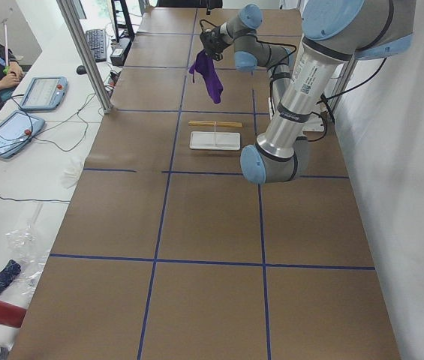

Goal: Hang towel on rack

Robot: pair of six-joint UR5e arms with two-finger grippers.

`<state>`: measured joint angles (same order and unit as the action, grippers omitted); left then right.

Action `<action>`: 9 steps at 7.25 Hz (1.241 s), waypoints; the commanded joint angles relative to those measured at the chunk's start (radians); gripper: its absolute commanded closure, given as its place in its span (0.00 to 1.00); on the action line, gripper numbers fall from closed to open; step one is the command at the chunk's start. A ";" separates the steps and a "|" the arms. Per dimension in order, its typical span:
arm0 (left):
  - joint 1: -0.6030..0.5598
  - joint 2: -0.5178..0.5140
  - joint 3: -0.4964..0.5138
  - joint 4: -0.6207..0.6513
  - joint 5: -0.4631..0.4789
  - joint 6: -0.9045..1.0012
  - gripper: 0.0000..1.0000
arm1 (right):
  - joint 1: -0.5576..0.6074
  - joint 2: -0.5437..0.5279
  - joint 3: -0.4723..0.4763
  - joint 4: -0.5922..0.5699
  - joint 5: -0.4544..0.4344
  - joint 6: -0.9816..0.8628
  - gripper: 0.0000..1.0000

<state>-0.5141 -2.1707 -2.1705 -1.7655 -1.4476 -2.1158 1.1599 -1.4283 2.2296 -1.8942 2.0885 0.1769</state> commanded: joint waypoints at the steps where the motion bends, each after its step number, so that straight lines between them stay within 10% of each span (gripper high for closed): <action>1: 0.005 0.040 -0.018 0.076 0.032 -0.132 1.00 | 0.070 -0.084 -0.036 0.000 0.038 -0.086 0.00; 6: 0.085 0.086 -0.020 0.144 0.032 -0.415 1.00 | 0.086 -0.098 -0.065 0.001 0.071 -0.077 0.00; 9: 0.065 0.302 -0.153 0.156 0.030 -0.437 1.00 | 0.092 -0.103 -0.125 0.007 0.068 -0.016 0.00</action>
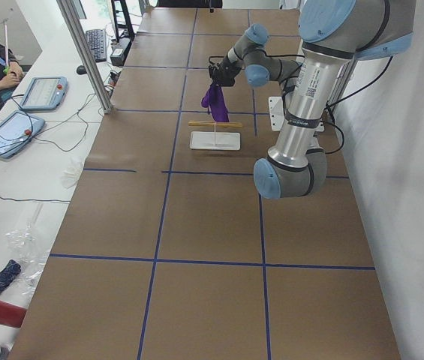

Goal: Hang towel on rack

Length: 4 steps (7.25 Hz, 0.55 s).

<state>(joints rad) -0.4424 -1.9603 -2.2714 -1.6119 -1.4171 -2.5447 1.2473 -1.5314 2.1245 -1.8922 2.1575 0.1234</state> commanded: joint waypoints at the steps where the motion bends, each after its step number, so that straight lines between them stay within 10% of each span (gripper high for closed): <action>1: -0.010 0.124 -0.046 0.003 0.001 -0.008 1.00 | 0.020 0.007 -0.055 0.008 -0.007 0.124 0.00; 4: -0.051 0.207 -0.028 0.000 0.003 0.004 1.00 | 0.044 -0.013 -0.058 0.050 0.043 0.127 0.00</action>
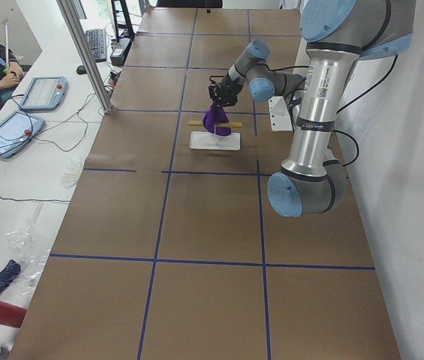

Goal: Hang towel on rack

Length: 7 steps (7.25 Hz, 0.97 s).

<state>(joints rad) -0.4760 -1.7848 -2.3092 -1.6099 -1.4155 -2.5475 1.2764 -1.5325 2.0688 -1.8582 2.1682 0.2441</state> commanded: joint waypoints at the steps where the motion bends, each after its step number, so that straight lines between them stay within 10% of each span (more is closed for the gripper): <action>1: -0.019 0.030 0.063 -0.007 0.003 0.007 1.00 | 0.018 -0.018 -0.009 0.016 0.063 0.004 0.00; 4: -0.013 0.022 0.126 -0.012 0.007 0.038 0.93 | 0.044 -0.021 -0.009 0.016 0.088 -0.003 0.00; 5: -0.016 0.028 0.145 -0.013 0.007 0.100 0.24 | 0.058 -0.023 -0.009 0.016 0.096 -0.006 0.00; 6: -0.018 0.031 0.155 -0.015 0.006 0.155 0.00 | 0.079 -0.023 -0.010 0.016 0.107 -0.006 0.00; 7: -0.019 0.034 0.163 -0.016 0.006 0.176 0.00 | 0.089 -0.034 -0.010 0.017 0.107 -0.008 0.00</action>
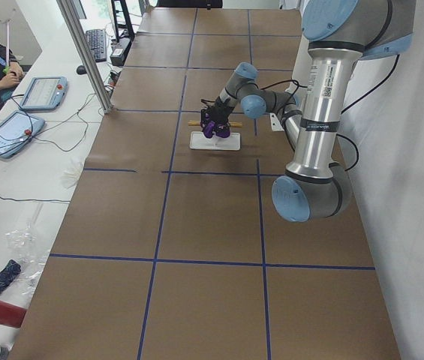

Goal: Hang towel on rack

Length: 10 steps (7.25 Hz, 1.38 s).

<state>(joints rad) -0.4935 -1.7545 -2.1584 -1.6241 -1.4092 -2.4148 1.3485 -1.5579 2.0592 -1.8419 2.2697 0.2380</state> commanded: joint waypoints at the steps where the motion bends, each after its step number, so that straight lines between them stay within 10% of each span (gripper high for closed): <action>1: -0.003 0.033 0.008 -0.008 -0.002 0.118 0.00 | 0.032 -0.007 -0.010 0.001 0.007 -0.003 0.00; 3: -0.078 0.073 0.011 -0.088 -0.042 0.327 0.00 | 0.079 -0.011 -0.056 0.001 0.010 -0.128 0.00; 8: -0.440 0.078 0.162 -0.076 -0.509 1.230 0.00 | 0.187 -0.016 -0.266 0.009 0.096 -0.399 0.00; 10: -0.573 0.076 0.218 -0.071 -0.583 1.524 0.00 | 0.213 -0.033 -0.431 0.233 0.112 -0.404 0.00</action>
<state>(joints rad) -0.9851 -1.6776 -1.9727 -1.6996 -1.9371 -1.0887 1.5470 -1.5796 1.7342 -1.7468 2.3680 -0.1554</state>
